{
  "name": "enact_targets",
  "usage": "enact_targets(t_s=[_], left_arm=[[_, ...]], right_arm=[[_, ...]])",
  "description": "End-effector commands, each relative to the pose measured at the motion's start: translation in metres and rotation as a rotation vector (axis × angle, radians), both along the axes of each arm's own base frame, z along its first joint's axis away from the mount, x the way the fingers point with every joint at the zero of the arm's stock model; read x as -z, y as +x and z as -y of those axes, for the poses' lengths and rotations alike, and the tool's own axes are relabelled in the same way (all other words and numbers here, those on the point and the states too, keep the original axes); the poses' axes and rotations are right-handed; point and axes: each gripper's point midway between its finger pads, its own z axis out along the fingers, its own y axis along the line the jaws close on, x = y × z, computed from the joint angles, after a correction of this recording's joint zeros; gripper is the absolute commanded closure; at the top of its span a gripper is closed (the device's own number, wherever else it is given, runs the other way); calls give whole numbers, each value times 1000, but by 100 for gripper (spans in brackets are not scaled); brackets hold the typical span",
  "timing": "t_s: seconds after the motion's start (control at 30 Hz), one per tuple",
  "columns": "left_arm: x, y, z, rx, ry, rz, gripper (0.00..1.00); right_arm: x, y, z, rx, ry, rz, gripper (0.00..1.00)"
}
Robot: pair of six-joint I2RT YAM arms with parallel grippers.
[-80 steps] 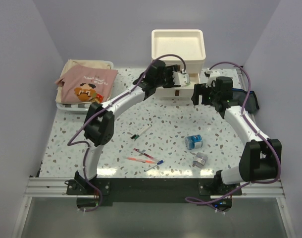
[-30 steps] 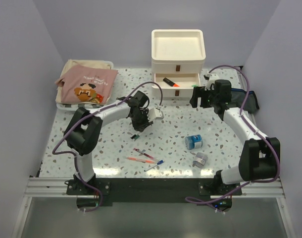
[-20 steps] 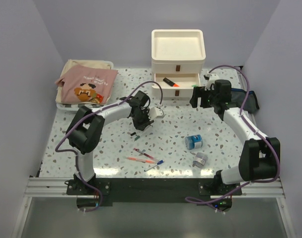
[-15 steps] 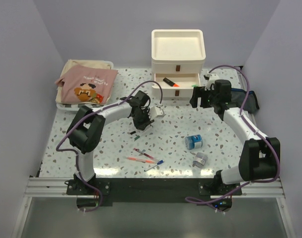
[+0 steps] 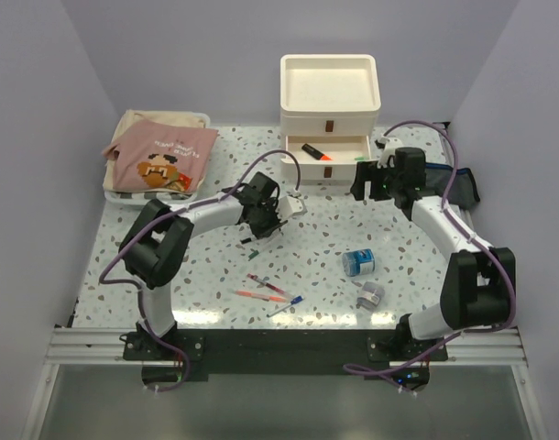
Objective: Sort the stationery into containers
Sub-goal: Pick up the pen from the center of the board.
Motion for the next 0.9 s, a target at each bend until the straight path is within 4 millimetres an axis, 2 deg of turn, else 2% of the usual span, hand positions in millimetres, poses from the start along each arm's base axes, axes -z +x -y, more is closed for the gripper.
enact_targets(t_s=[0.0, 0.03, 0.07, 0.1, 0.13, 0.17, 0.23, 0.27, 0.3, 0.37, 0.4, 0.47, 0.5, 0.53, 0.57, 0.63, 0.67, 0.77, 0.8, 0.83, 0.87], left_arm=[[59, -30, -34, -22, 147, -118, 94], [53, -32, -28, 1, 115, -123, 100], [47, -37, -28, 23, 110, -144, 100], [37, -33, -25, 56, 96, -125, 100], [18, -27, -21, 70, 73, -89, 100], [7, -33, -22, 96, 64, -112, 100], [-30, -16, -16, 140, 17, -40, 100], [-41, -21, -17, 165, 7, -59, 100], [-62, -10, -11, 205, -18, -9, 100], [-93, -5, -4, 240, -56, 45, 100], [-116, 5, 3, 268, -86, 107, 100], [-147, 21, 15, 277, -127, 208, 100], [-171, 32, 23, 277, -159, 271, 100], [-182, 39, 28, 276, -174, 305, 100], [-208, 53, 38, 275, -212, 387, 100], [-229, 67, 48, 262, -251, 459, 100], [-248, 80, 57, 256, -291, 543, 100], [-278, 101, 75, 248, -362, 706, 100], [-285, 106, 80, 258, -366, 747, 100], [-281, 115, 85, 252, -362, 764, 100], [-297, 121, 93, 257, -385, 813, 100]], right_arm=[[-24, 14, -2, -23, -3, 54, 15], [-24, 14, -2, -24, -4, 55, 15], [-25, 15, -2, -23, -2, 56, 15], [-26, 16, -2, -24, -4, 56, 15], [-26, 16, -3, -27, -3, 56, 15], [-26, 17, -3, -25, -3, 56, 15], [-27, 18, -3, -25, 0, 62, 15], [-28, 19, -3, -26, -1, 67, 15], [-27, 20, -3, -25, 2, 67, 15], [-28, 20, -3, -24, 2, 72, 16], [-28, 21, -4, -24, 3, 74, 16], [-27, 20, -3, -22, 2, 73, 16], [-28, 20, -4, -24, 1, 77, 16], [-28, 19, -3, -22, 0, 75, 16], [-27, 18, -2, -22, -2, 76, 16], [-26, 18, -2, -19, -4, 74, 16], [-25, 17, -2, -20, -3, 71, 16], [-24, 17, -4, -23, 4, 73, 16], [-24, 17, -3, -22, 4, 74, 16], [-25, 17, -3, -20, 6, 76, 16], [-25, 17, -3, -19, 5, 80, 16]])
